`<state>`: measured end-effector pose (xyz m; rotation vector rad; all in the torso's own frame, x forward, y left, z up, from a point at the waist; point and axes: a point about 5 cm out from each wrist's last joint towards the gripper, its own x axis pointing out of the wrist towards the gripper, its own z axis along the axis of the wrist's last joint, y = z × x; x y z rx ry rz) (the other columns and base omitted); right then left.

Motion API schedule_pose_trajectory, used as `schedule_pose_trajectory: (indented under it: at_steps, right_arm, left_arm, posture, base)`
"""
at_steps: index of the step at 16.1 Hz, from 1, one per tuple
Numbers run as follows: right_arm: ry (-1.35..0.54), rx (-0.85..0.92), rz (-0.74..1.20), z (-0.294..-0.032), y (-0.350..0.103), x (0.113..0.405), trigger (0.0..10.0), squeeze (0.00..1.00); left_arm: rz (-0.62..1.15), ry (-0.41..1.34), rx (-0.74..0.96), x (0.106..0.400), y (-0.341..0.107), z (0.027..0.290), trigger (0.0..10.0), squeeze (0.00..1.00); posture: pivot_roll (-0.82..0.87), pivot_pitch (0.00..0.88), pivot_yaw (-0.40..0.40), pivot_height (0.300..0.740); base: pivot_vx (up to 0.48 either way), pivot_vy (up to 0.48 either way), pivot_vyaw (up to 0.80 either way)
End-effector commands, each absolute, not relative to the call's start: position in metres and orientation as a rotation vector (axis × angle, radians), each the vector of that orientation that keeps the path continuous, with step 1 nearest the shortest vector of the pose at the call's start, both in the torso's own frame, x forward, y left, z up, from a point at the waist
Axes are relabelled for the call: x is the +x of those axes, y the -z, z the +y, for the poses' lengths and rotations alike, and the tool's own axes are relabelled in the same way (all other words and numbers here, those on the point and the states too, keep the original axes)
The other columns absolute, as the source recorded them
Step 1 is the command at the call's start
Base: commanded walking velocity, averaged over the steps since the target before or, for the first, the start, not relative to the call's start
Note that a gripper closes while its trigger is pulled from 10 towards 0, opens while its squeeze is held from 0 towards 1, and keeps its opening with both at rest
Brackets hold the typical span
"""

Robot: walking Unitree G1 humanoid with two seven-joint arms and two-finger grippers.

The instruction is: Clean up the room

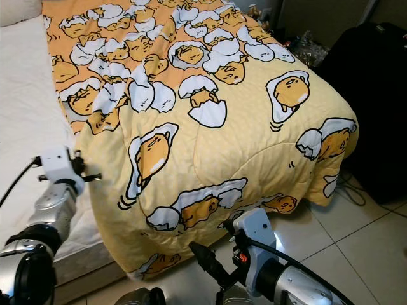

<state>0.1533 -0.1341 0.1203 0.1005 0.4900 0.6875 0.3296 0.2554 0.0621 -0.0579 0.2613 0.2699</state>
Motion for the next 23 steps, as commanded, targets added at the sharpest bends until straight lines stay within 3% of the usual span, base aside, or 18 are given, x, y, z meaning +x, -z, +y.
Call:
schedule_pose_trajectory:
  at_steps: [1, 5, 8, 11, 13, 14, 16, 21, 23]
  right_arm:
    - [-0.684, 0.108, 0.500, -0.133, -0.118, 0.151, 10.0, 0.00]
    - [-0.665, 0.107, 0.503, -0.137, -0.117, 0.149, 10.0, 0.00]
    - [-0.671, 0.104, 0.526, -0.134, -0.111, 0.145, 10.0, 0.00]
    - [-0.675, 0.101, 0.531, -0.134, -0.109, 0.148, 10.0, 0.00]
    - [-0.686, 0.095, 0.545, -0.134, -0.106, 0.146, 10.0, 0.00]
    - [-0.699, 0.090, 0.558, -0.132, -0.104, 0.144, 10.0, 0.00]
    - [-0.705, 0.089, 0.563, -0.132, -0.103, 0.143, 10.0, 0.00]
    - [-0.707, 0.080, 0.571, -0.132, -0.098, 0.144, 10.0, 0.00]
    - [-0.696, 0.076, 0.550, -0.132, -0.096, 0.152, 10.0, 0.00]
  left_arm:
    - [0.255, -0.289, -0.034, 0.326, -0.061, 0.262, 0.0, 0.00]
    - [0.230, -0.375, 0.110, 0.322, -0.070, 0.281, 0.0, 0.00]
    - [0.279, -0.548, 0.370, 0.305, -0.080, 0.323, 0.0, 0.00]
    - [0.303, -0.586, 0.507, 0.292, -0.080, 0.339, 0.0, 0.00]
    - [0.417, -0.442, 0.592, 0.284, -0.061, 0.333, 0.0, 0.00]
    - [0.592, -0.275, 0.552, 0.274, -0.030, 0.312, 0.0, 0.00]
    - [0.693, -0.168, 0.546, 0.265, -0.010, 0.297, 0.0, 0.00]
    - [0.833, -0.152, 0.522, 0.242, 0.016, 0.286, 0.0, 0.00]
    - [0.781, -0.165, 0.514, 0.247, 0.012, 0.283, 6.6, 0.00]
  posture:
    - [-0.26, 0.124, 0.106, 0.740]
    - [-0.25, 0.124, 0.116, 0.740]
    - [-0.24, 0.109, 0.115, 0.740]
    - [-0.23, 0.102, 0.116, 0.740]
    - [-0.23, 0.101, 0.114, 0.740]
    - [-0.23, 0.097, 0.114, 0.740]
    - [-0.23, 0.092, 0.115, 0.740]
    - [-0.23, 0.065, 0.119, 0.740]
    - [-0.23, 0.028, 0.124, 0.740]
  base:
    - [0.000, 0.000, 0.00]
    - [0.000, 0.000, 0.00]
    - [0.000, 0.000, 0.00]
    - [0.000, 0.000, 0.00]
    - [0.000, 0.000, 0.00]
    - [0.000, 0.000, 0.00]
    - [0.000, 0.000, 0.00]
    - [0.000, 0.000, 0.00]
    - [0.000, 0.000, 0.00]
